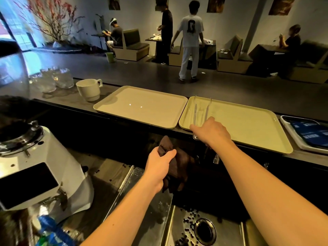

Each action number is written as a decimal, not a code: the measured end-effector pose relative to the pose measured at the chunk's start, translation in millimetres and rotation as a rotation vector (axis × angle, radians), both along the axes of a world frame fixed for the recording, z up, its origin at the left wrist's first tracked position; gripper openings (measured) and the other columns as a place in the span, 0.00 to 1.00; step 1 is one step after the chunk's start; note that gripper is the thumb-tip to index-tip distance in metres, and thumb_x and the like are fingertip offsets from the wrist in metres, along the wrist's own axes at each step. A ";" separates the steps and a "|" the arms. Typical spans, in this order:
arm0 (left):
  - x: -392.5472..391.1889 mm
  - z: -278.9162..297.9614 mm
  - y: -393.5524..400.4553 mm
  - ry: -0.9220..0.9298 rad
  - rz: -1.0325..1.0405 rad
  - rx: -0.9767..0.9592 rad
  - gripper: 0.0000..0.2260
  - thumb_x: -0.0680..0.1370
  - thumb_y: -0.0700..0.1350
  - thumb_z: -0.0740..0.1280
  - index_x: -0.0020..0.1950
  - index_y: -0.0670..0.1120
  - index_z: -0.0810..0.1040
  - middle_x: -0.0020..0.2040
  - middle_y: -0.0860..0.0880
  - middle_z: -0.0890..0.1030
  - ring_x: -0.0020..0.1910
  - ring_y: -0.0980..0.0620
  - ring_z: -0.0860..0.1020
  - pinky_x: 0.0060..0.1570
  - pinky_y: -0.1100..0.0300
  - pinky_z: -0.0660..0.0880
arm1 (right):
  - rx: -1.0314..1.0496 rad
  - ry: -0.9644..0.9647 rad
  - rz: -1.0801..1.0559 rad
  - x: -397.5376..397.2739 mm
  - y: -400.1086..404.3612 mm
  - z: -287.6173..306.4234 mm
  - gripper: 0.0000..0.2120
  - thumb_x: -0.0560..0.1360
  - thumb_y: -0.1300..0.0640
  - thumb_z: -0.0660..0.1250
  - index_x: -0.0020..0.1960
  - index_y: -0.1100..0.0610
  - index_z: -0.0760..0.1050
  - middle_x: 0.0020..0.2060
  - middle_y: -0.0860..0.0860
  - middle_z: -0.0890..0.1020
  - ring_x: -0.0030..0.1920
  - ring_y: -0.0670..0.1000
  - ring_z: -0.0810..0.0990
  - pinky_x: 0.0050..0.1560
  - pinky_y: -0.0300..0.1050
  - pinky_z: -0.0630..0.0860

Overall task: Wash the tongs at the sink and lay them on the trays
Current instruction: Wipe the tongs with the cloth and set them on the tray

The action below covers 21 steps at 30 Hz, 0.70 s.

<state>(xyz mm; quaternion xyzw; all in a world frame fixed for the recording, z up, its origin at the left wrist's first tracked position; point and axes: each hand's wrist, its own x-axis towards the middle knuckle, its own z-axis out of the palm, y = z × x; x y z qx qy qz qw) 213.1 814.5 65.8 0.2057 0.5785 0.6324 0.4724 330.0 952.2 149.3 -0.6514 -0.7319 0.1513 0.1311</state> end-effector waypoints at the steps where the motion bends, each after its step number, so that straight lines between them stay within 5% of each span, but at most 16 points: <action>1: 0.2 0.5 -2.4 -0.004 0.002 0.000 0.11 0.77 0.44 0.72 0.58 0.43 0.81 0.50 0.42 0.87 0.50 0.42 0.86 0.56 0.39 0.81 | 0.036 -0.036 -0.004 3.6 -4.2 1.8 0.33 0.70 0.35 0.60 0.63 0.60 0.67 0.53 0.58 0.80 0.51 0.61 0.79 0.42 0.50 0.72; 6: -4.1 3.3 -21.3 -0.013 0.023 -0.008 0.11 0.78 0.44 0.71 0.59 0.44 0.81 0.53 0.42 0.87 0.52 0.42 0.85 0.58 0.43 0.81 | 0.224 -0.073 0.056 16.1 -35.7 2.0 0.21 0.74 0.41 0.58 0.53 0.59 0.71 0.42 0.55 0.79 0.40 0.58 0.75 0.36 0.48 0.68; 12: -25.3 -2.0 -71.4 -0.059 0.118 -0.008 0.10 0.78 0.45 0.71 0.58 0.47 0.81 0.51 0.45 0.87 0.50 0.46 0.86 0.52 0.51 0.82 | -0.067 0.083 0.305 -13.5 -96.9 -15.2 0.13 0.71 0.48 0.61 0.36 0.57 0.71 0.33 0.54 0.81 0.39 0.59 0.80 0.33 0.46 0.70; 15: -43.6 -7.1 -102.9 -0.119 0.185 -0.040 0.15 0.77 0.46 0.72 0.63 0.49 0.78 0.55 0.44 0.86 0.53 0.44 0.85 0.55 0.47 0.82 | -0.188 0.188 0.426 -43.9 -127.6 -24.3 0.12 0.71 0.49 0.62 0.36 0.57 0.74 0.34 0.56 0.84 0.39 0.56 0.81 0.39 0.48 0.76; 21: -90.9 -20.2 -195.5 -0.109 0.401 -0.077 0.14 0.77 0.44 0.72 0.62 0.45 0.80 0.53 0.41 0.86 0.53 0.40 0.85 0.56 0.42 0.81 | -0.362 0.287 0.693 -125.1 -207.3 -44.5 0.06 0.74 0.54 0.64 0.41 0.56 0.76 0.29 0.49 0.82 0.32 0.48 0.78 0.35 0.44 0.72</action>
